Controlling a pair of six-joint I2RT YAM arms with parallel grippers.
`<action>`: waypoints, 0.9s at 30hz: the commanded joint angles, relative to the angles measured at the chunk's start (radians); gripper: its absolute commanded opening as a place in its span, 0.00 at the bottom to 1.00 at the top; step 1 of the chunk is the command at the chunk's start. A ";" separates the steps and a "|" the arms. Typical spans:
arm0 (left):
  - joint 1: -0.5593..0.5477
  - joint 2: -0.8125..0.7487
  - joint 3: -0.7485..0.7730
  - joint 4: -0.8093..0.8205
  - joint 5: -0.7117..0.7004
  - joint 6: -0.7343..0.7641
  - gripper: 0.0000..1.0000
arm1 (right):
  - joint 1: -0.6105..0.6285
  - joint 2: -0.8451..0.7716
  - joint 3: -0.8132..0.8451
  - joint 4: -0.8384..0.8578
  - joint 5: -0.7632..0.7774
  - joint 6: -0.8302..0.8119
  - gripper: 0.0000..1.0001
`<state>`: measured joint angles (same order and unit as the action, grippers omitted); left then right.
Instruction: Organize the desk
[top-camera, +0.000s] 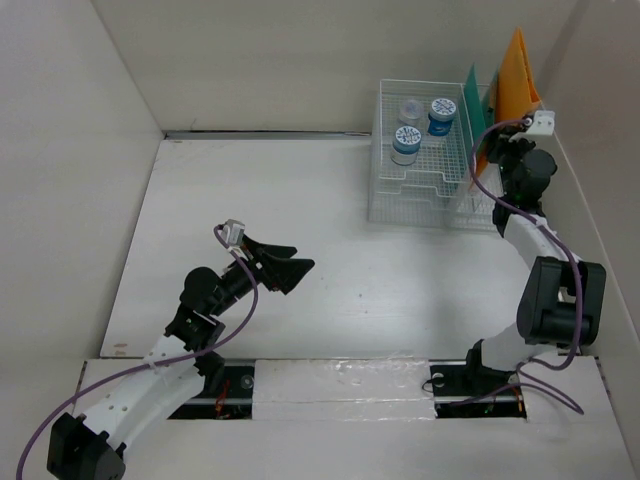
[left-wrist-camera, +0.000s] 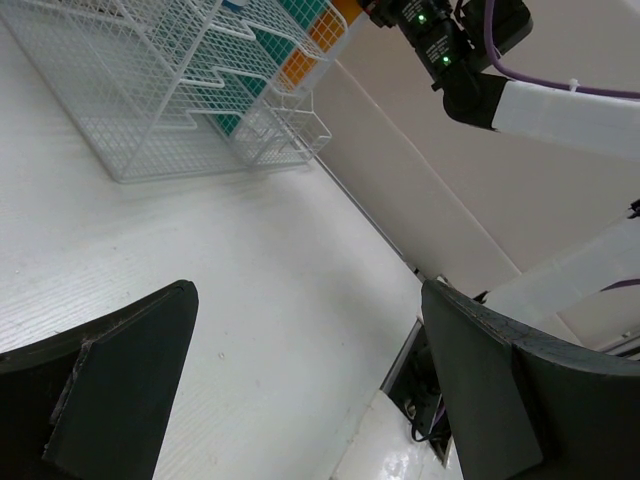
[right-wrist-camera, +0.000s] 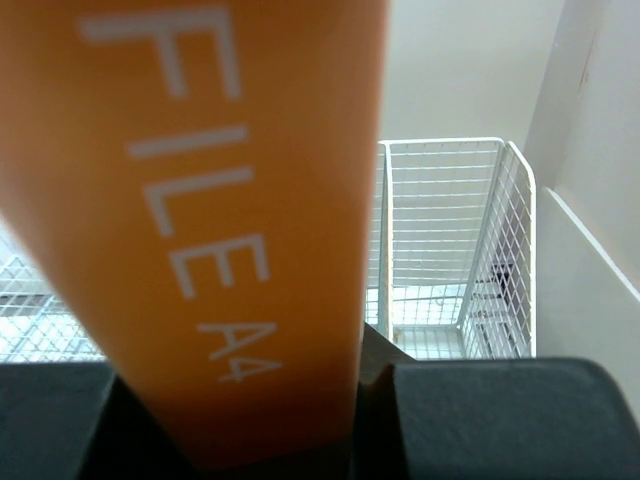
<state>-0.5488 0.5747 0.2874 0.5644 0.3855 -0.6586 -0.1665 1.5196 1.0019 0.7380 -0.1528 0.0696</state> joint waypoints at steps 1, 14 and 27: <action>-0.005 -0.010 -0.004 0.060 0.013 0.016 0.91 | 0.016 0.014 0.003 0.170 -0.011 -0.002 0.00; -0.005 -0.006 -0.007 0.054 0.015 0.025 0.91 | 0.025 0.102 -0.026 0.267 -0.021 -0.021 0.00; -0.005 0.005 -0.004 0.051 0.015 0.024 0.90 | 0.056 0.145 -0.031 0.313 0.008 -0.016 0.00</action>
<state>-0.5488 0.5877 0.2874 0.5659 0.3889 -0.6506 -0.1596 1.6691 0.9539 0.9436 -0.1257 0.0448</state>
